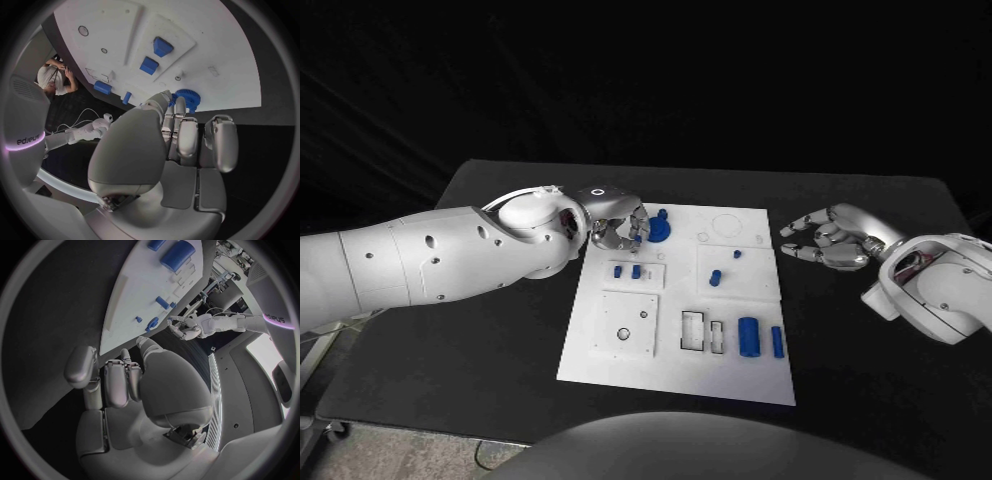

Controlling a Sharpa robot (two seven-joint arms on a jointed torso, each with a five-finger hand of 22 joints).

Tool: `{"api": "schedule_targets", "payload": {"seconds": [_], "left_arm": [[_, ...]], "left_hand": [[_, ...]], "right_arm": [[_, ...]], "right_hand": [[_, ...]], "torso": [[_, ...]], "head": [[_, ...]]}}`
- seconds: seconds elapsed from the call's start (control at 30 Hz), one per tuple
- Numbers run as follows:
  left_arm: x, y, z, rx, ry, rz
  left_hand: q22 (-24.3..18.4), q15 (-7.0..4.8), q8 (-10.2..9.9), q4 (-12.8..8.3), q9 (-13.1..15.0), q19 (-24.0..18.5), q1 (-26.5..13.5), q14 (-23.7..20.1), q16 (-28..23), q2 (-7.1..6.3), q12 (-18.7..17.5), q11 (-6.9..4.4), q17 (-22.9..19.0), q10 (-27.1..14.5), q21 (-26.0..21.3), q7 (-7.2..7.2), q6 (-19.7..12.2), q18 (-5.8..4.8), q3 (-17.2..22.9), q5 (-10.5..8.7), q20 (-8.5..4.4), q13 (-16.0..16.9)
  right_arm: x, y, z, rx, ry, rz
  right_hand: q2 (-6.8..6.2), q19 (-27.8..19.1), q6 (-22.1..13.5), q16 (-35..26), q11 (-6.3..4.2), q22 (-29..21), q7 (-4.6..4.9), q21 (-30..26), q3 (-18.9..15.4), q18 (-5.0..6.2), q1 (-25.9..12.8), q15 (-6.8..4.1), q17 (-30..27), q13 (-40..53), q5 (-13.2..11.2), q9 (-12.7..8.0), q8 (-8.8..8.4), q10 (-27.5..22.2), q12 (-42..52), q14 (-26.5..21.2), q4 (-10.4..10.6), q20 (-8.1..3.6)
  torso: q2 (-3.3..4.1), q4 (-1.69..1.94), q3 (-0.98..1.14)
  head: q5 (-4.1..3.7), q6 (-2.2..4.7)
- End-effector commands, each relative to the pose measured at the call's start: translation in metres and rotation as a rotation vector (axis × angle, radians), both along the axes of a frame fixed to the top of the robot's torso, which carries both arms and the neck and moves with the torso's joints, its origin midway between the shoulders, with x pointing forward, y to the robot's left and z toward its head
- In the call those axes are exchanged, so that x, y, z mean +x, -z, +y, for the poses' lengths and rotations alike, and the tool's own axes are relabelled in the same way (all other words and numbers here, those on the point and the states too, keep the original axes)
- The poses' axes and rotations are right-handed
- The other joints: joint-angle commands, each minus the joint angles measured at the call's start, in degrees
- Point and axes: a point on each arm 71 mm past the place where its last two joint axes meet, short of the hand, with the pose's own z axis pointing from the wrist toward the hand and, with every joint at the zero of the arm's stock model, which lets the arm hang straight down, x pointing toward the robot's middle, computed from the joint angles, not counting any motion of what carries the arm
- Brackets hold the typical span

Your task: Assemble the parts on the task board

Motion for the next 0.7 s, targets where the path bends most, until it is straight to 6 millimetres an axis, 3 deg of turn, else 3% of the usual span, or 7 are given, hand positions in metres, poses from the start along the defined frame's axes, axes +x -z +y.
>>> {"api": "schedule_targets", "payload": {"seconds": [0.03, 0.33, 0.7], "left_arm": [[-0.0003, 0.005, -0.001, 0.028, -0.002, -0.008], [0.0002, 0.0101, 0.0012, 0.051, -0.018, -0.014], [0.001, 0.0139, 0.0031, 0.074, -0.028, 0.007]], "left_hand": [[11.9, 0.06, -0.3, 0.1, -0.1, -0.2, -0.4, -0.4, -0.3, -0.44, -0.2, 0.11, 0.0, 0.1, 0.0, 0.17, 0.3, -0.35, 0.4, -0.22, -0.08, -0.1], [11.9, 0.07, -0.3, 0.2, -0.2, -0.2, -0.5, -0.5, -0.4, -0.56, -0.4, 0.1, -0.2, 0.3, -0.1, 0.14, 0.4, -0.33, 0.3, -0.34, -0.06, -0.2], [11.8, 0.07, -0.4, 0.2, -0.3, -0.5, -0.8, -0.8, -0.7, -0.74, -0.5, 0.06, -0.8, 0.4, -0.5, 0.05, 0.3, -0.23, 0.3, -0.54, -0.04, -0.3]], "right_arm": [[-0.0007, 0.0024, 0.0011, 0.001, -0.018, 0.02], [-0.0012, 0.0041, -0.0011, -0.001, -0.018, 0.033], [-0.0015, 0.0049, -0.0009, -0.003, -0.021, 0.042]], "right_hand": [[-0.43, -0.3, 0.3, -0.2, 0.09, 5.4, 0.04, -0.2, 0.3, 0.73, 0.2, 0.56, -0.1, 3.0, 0.3, -0.1, -0.02, -0.5, -0.4, 1.2, 0.0, -0.12], [-0.46, -0.5, 0.2, -0.4, 0.11, 5.3, 0.08, -0.5, 0.4, 0.77, 0.2, 0.6, -0.3, 2.9, 0.2, -0.2, -0.1, -0.6, -0.6, 1.1, 0.0, -0.09], [-0.48, -0.6, 0.1, -0.5, 0.11, 5.3, 0.09, -0.7, 0.5, 0.8, 0.2, 0.61, -0.5, 2.7, 0.2, -0.2, -0.17, -0.8, -0.7, 1.0, 0.0, -0.07]], "torso": [[0.01, -0.07, -0.05], [0.06, -0.04, 0.06], [0.01, -0.06, 0.04]], "head": [[-0.16, 0.0], [-0.01, 0.0], [0.06, 0.0]]}}
